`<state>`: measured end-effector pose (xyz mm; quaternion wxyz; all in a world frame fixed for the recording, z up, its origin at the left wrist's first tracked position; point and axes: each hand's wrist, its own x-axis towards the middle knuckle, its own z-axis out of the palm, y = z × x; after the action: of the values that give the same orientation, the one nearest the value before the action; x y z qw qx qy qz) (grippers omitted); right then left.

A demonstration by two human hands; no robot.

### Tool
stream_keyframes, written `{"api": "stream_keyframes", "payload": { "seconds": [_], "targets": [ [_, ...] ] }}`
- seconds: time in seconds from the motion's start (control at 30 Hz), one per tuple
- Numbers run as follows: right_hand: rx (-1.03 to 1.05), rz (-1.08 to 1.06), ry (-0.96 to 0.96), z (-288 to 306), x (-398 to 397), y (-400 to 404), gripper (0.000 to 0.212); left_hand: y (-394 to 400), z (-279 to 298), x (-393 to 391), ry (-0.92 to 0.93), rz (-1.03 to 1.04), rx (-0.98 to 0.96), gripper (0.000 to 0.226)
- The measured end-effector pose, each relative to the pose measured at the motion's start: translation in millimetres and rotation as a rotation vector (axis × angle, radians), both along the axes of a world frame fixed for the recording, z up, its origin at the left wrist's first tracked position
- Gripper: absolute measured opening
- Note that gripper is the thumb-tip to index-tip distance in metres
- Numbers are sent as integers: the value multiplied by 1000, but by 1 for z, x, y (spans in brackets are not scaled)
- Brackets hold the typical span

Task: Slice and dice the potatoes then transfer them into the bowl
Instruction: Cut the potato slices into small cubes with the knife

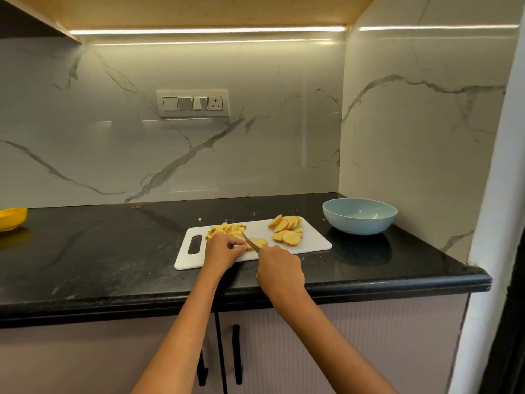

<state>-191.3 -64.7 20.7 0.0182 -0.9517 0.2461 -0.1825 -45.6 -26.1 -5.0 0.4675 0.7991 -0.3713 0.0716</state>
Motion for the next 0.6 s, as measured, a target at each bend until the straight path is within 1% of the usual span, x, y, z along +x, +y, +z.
{"api": "stream_keyframes", "payload": {
  "seconds": [0.13,0.23,0.33,0.53,0.6],
  "targets": [
    [-47,22,8,3,6,8,26,-1,2,0,-17,-7,40,18],
    [-29,36,16,8,16,7,28,1,4,0,-37,4,63,17],
    [-35,38,35,8,17,6,28,1,4,-2,-56,20,62,16],
    [-141,32,57,-2,8,5,24,0,3,-2,-53,13,42,18],
    [-134,31,46,-2,11,1,24,1,2,-2,-43,10,51,19]
  ]
}}
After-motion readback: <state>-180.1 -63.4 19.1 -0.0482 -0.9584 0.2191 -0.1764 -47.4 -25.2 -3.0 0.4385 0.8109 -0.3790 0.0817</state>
